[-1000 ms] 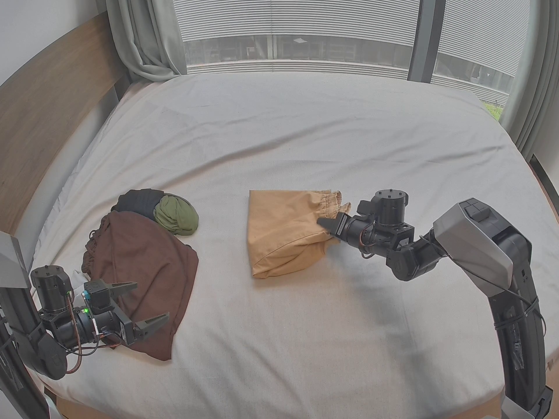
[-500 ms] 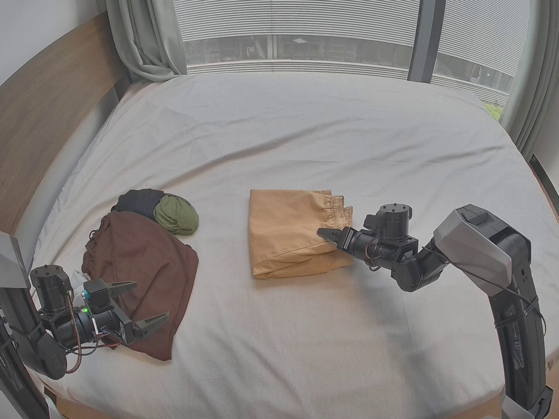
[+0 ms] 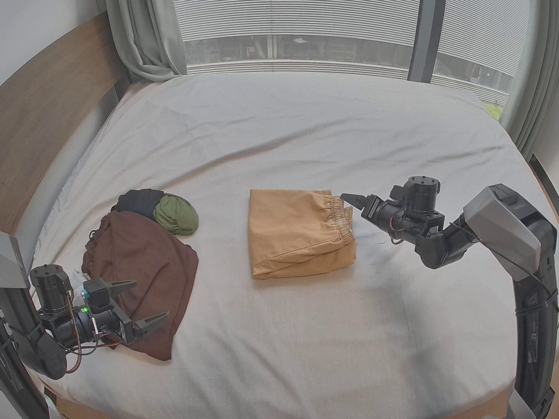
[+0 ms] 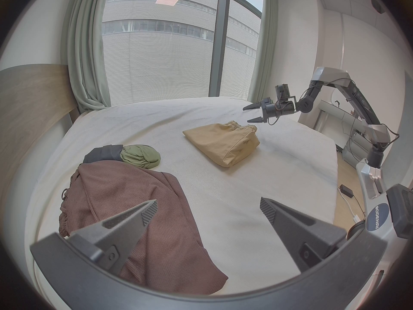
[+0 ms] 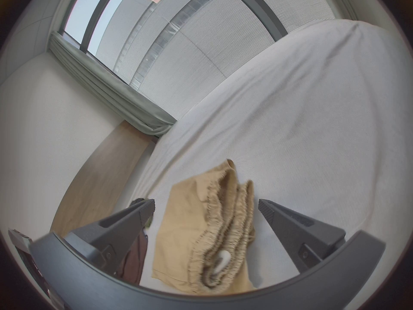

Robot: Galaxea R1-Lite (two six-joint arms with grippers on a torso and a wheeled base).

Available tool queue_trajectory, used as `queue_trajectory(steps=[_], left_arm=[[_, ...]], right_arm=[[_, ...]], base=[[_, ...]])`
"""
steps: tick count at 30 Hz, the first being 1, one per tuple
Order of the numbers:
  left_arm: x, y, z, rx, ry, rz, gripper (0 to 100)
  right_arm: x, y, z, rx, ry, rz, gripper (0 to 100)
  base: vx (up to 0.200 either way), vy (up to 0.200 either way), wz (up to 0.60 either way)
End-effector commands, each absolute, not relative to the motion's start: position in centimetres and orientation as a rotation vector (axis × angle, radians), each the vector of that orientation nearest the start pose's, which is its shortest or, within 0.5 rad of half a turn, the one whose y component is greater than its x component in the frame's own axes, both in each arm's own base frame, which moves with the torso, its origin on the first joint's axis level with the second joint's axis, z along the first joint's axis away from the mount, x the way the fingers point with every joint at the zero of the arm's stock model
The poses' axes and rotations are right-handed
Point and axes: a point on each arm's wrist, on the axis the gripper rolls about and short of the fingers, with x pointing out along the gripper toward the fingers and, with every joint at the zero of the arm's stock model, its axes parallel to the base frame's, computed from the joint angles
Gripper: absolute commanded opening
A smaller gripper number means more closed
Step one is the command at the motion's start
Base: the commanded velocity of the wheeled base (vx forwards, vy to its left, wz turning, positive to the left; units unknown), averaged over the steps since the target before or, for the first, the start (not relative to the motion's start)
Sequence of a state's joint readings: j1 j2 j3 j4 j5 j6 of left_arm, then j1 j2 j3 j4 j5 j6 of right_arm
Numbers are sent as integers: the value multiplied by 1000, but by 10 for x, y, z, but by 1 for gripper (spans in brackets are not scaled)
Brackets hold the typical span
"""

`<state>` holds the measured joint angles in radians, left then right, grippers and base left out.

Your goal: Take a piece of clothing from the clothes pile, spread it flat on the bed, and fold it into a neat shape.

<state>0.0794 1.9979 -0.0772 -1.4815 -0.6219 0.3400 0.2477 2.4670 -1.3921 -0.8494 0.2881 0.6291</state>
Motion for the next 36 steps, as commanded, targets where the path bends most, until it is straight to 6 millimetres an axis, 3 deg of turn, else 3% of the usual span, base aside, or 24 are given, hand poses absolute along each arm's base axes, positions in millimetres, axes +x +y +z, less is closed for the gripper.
queue_trajectory(steps=[1, 8, 15, 16, 22, 27, 31, 36], left_arm=[[225, 5, 41, 174, 320, -595, 100], [226, 5, 42, 174, 318, -595, 100], [226, 5, 41, 173, 321, -594, 100], [226, 6, 41, 174, 317, -594, 100], [226, 6, 41, 172, 321, -593, 100], [226, 6, 40, 171, 326, -593, 100], [225, 6, 39, 170, 328, -595, 100], [225, 2, 43, 150, 312, -606, 100]], right_arm=[[459, 139, 79, 611, 333, 499, 100], [449, 175, 76, 598, 358, 574, 100], [446, 186, 58, 588, 399, 579, 100], [445, 188, 42, 560, 431, 572, 100], [446, 186, 1, 496, 482, 509, 100], [441, 183, -12, 492, 511, 495, 100], [440, 181, -8, 497, 498, 497, 100], [423, 179, 42, 528, 412, 537, 100]], base=[[0, 0, 0], [0, 0, 0], [0, 0, 0], [0, 0, 0], [0, 0, 0], [0, 0, 0], [0, 0, 0], [0, 0, 0]])
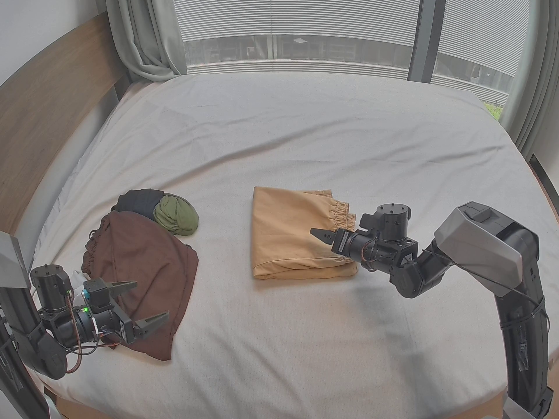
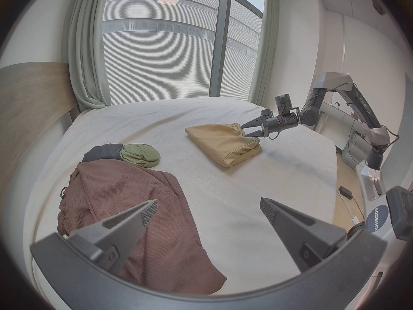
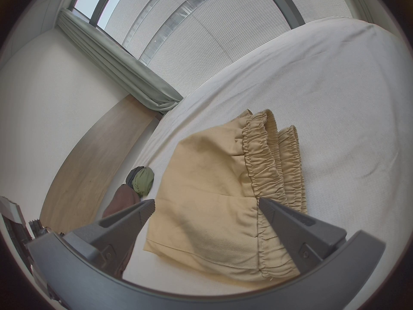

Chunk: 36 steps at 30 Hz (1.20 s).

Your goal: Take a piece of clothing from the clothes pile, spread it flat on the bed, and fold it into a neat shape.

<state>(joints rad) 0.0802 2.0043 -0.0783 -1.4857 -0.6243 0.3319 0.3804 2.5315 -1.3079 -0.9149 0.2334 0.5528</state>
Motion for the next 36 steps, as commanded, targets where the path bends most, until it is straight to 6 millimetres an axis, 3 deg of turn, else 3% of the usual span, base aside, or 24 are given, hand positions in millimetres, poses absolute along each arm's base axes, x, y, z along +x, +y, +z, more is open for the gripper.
queue_trajectory(steps=[1, 4, 6, 7, 10, 12, 13, 17, 18, 19, 25, 29, 36], left_arm=[[226, -1, 46, 140, 296, -618, 100], [223, -12, 54, 97, 265, -654, 100], [222, -14, 56, 91, 257, -660, 100], [218, -20, 62, 76, 244, -683, 100], [213, -30, 65, 75, 241, -721, 100], [210, -36, 64, 78, 249, -746, 100], [210, -36, 64, 78, 249, -746, 100], [200, -46, 60, 100, 281, -783, 100], [200, -46, 60, 100, 281, -783, 100], [199, -49, 61, 113, 273, -780, 100], [189, -57, 84, 139, 167, -754, 100], [185, -55, 93, 127, 135, -735, 100], [165, -48, 107, 123, 145, -731, 100]], right_arm=[[417, 178, 56, 536, 391, 546, 100], [395, 174, 94, 543, 337, 576, 100], [389, 172, 102, 542, 327, 578, 100], [370, 164, 122, 538, 301, 586, 100], [341, 150, 138, 475, 281, 589, 100], [323, 139, 141, 411, 270, 585, 100], [323, 139, 141, 411, 270, 585, 100], [280, 110, 139, 281, 235, 564, 100], [280, 110, 139, 281, 235, 564, 100], [261, 102, 143, 278, 218, 566, 100], [211, 78, 151, 268, 188, 543, 100], [192, 70, 150, 259, 183, 538, 100], [139, 39, 153, 236, 84, 464, 100]], base=[[0, 0, 0], [0, 0, 0], [0, 0, 0], [0, 0, 0], [0, 0, 0], [0, 0, 0], [0, 0, 0], [0, 0, 0], [0, 0, 0], [0, 0, 0], [0, 0, 0], [0, 0, 0], [0, 0, 0]])
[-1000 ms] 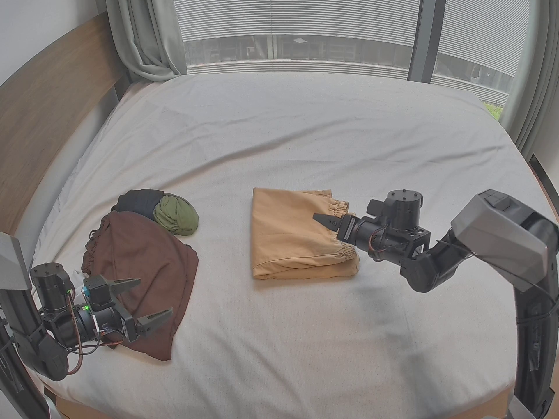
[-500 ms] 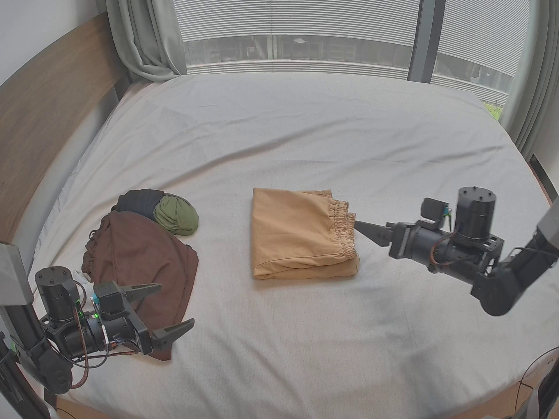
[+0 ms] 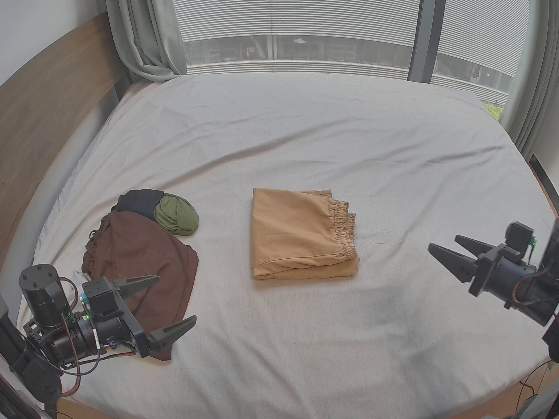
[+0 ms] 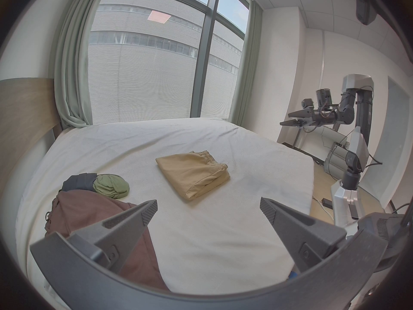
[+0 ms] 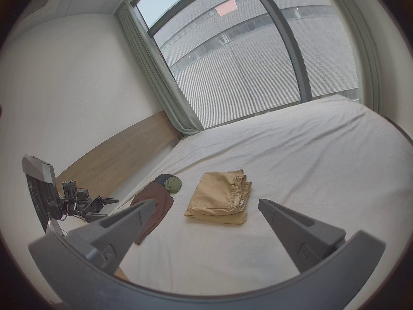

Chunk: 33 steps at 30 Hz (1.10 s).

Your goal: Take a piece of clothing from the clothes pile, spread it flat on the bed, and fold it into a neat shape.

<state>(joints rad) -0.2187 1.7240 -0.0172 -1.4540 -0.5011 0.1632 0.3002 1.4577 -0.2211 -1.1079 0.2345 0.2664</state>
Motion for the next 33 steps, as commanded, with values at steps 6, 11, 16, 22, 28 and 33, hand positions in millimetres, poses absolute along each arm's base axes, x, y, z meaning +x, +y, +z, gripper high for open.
queue_trajectory(steps=[6, 11, 16, 22, 28, 33], left_arm=[[137, -42, 116, 113, 174, -768, 100], [113, -35, 119, 105, 199, -771, 100], [88, -30, 120, 101, 207, -769, 100], [57, -24, 114, 86, 231, -768, 100], [25, -17, 105, 69, 210, -754, 100], [6, -12, 101, 39, 123, -670, 100]], right_arm=[[97, 19, 152, 232, -12, 378, 100], [61, 11, 152, 224, -75, 341, 100], [28, 8, 140, 221, -92, 340, 100], [-2, 5, 128, 218, -131, 318, 100], [-21, 5, 112, 208, -172, 285, 100], [-25, 5, 95, 172, -157, 246, 100]], base=[[0, 0, 0], [0, 0, 0], [0, 0, 0], [0, 0, 0], [0, 0, 0], [0, 0, 0]])
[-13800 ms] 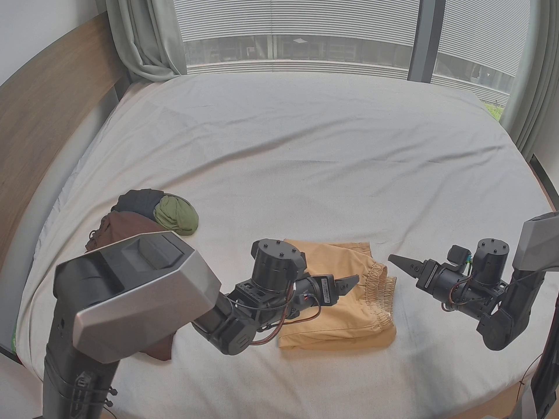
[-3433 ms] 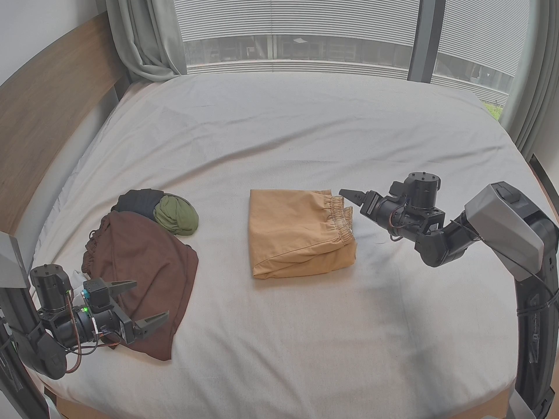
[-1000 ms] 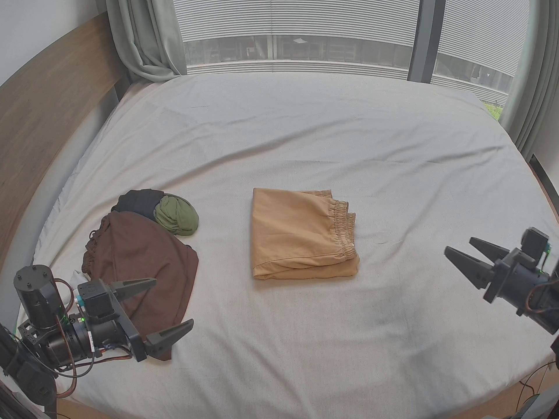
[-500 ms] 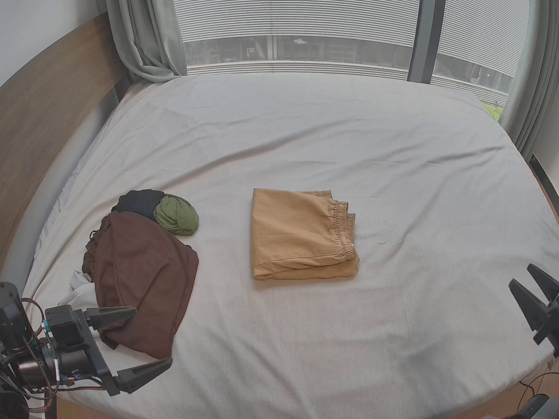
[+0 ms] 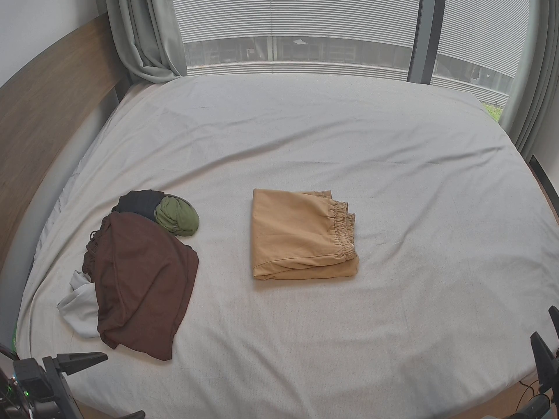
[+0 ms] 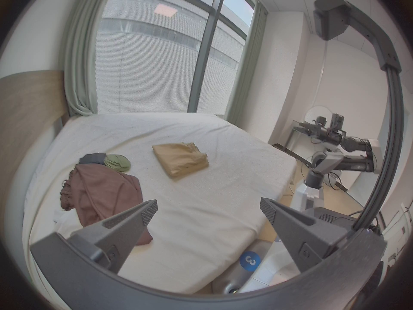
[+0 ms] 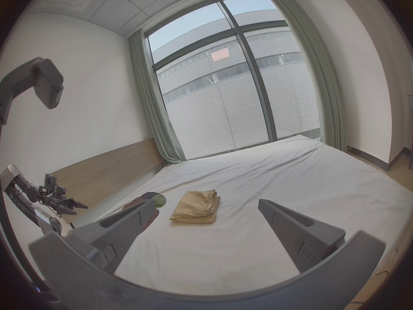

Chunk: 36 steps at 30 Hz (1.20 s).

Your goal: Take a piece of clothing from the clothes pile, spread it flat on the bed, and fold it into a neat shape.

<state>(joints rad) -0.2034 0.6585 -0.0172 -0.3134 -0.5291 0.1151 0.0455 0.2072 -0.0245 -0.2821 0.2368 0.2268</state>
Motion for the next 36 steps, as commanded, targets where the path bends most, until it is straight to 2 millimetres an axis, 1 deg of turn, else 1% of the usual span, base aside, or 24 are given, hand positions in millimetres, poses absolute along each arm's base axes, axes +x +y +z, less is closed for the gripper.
queue_trajectory(steps=[1, 3, 6, 7, 10, 12, 16, 19, 22, 23, 25, 27, 29, 32, 36], left_arm=[[0, -10, 101, 17, 77, -633, 100], [-8, -7, 95, -4, 51, -586, 100], [-16, -4, 85, -12, 58, -521, 100], [-19, -3, 84, -20, 48, -495, 100], [-17, -1, 84, -28, 51, -415, 100], [-16, -1, 84, -29, 44, -352, 100], [-16, -1, 83, -11, 40, -245, 100], [-16, 0, 83, -12, 40, -207, 100], [-16, 1, 80, 17, 68, -115, 100], [-16, 2, 78, 15, 92, -80, 100], [-16, 2, 77, 2, 100, -66, 100], [-16, 2, 78, -6, 88, -39, 100], [-20, 0, 77, -6, 38, 46, 100], [-23, 1, 76, -9, -3, 26, 100], [-23, 1, 76, 2, 0, 26, 100]], right_arm=[[-24, 5, 90, 153, -119, 238, 100], [-23, 5, 82, 125, -49, 194, 100], [-23, 2, 83, 107, -66, 76, 100], [-23, 1, 83, 90, -65, 48, 100], [-23, 0, 83, -11, -66, 4, 100], [-23, 0, 83, -15, -66, -13, 100], [-23, 0, 83, -12, -69, -10, 100], [-23, 1, 83, -18, -71, 27, 100], [-23, 2, 83, -29, -70, 71, 100], [-23, 2, 83, -30, -70, 70, 100], [-23, 2, 83, -25, -70, 65, 100], [-23, 0, 83, -8, -69, 17, 100], [-23, 0, 83, 8, -71, -20, 100], [-23, 0, 83, -6, -69, -22, 100], [-23, 1, 83, -35, -70, 28, 100]], base=[[0, 0, 0], [0, 0, 0], [0, 0, 0], [0, 0, 0], [0, 0, 0], [0, 0, 0], [0, 0, 0], [0, 0, 0], [0, 0, 0], [0, 0, 0], [0, 0, 0], [0, 0, 0], [0, 0, 0], [0, 0, 0], [0, 0, 0]])
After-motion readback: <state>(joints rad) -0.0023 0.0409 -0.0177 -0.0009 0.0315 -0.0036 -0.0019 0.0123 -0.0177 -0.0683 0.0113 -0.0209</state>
